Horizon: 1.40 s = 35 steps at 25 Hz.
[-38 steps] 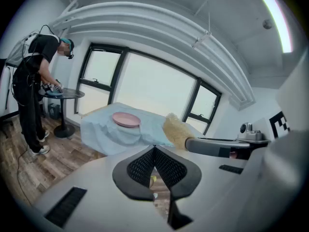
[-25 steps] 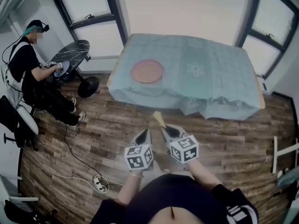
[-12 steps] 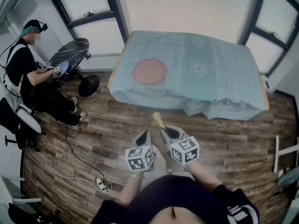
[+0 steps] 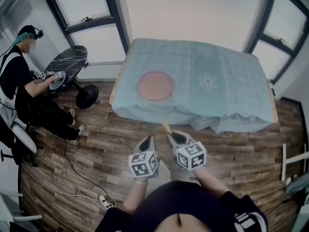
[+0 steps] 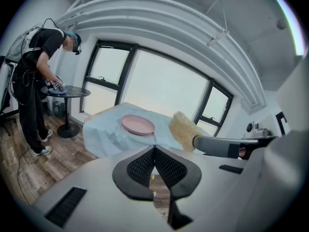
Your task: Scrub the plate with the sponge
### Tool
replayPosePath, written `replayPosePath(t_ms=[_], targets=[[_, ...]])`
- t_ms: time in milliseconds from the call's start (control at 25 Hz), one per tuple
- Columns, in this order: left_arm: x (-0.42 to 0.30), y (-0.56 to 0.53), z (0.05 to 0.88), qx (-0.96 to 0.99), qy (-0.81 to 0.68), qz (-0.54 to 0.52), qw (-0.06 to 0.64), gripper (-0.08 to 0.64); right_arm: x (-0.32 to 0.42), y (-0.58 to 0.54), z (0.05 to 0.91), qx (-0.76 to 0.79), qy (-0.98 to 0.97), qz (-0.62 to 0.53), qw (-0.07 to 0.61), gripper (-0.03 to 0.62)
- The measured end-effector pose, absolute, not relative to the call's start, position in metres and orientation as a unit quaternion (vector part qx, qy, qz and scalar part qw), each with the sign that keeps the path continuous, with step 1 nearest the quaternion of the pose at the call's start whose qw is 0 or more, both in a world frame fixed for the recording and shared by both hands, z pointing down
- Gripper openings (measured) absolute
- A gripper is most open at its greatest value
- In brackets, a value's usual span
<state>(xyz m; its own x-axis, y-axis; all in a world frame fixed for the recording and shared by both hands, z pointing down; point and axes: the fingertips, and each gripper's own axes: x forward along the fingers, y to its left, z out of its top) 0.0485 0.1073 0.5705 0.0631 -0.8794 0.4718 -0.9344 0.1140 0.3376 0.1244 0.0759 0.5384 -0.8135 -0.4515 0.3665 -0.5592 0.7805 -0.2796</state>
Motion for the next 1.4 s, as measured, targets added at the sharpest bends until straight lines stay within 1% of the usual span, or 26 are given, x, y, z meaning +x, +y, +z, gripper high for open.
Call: replayPosePath(t_ms=[760, 1400], targets=[[-0.048, -0.031, 0.566, 0.698, -0.643, 0.076, 0.305, 0.011, 0.030, -0.055, 0.525, 0.313, -0.918, 0.192, 0.150, 0.037], [-0.111, -0.109, 0.594, 0.728, -0.602, 0.107, 0.310, 0.011, -0.019, -0.134, 0.545, 0.377, -0.891, 0.197, 0.158, 0.037]])
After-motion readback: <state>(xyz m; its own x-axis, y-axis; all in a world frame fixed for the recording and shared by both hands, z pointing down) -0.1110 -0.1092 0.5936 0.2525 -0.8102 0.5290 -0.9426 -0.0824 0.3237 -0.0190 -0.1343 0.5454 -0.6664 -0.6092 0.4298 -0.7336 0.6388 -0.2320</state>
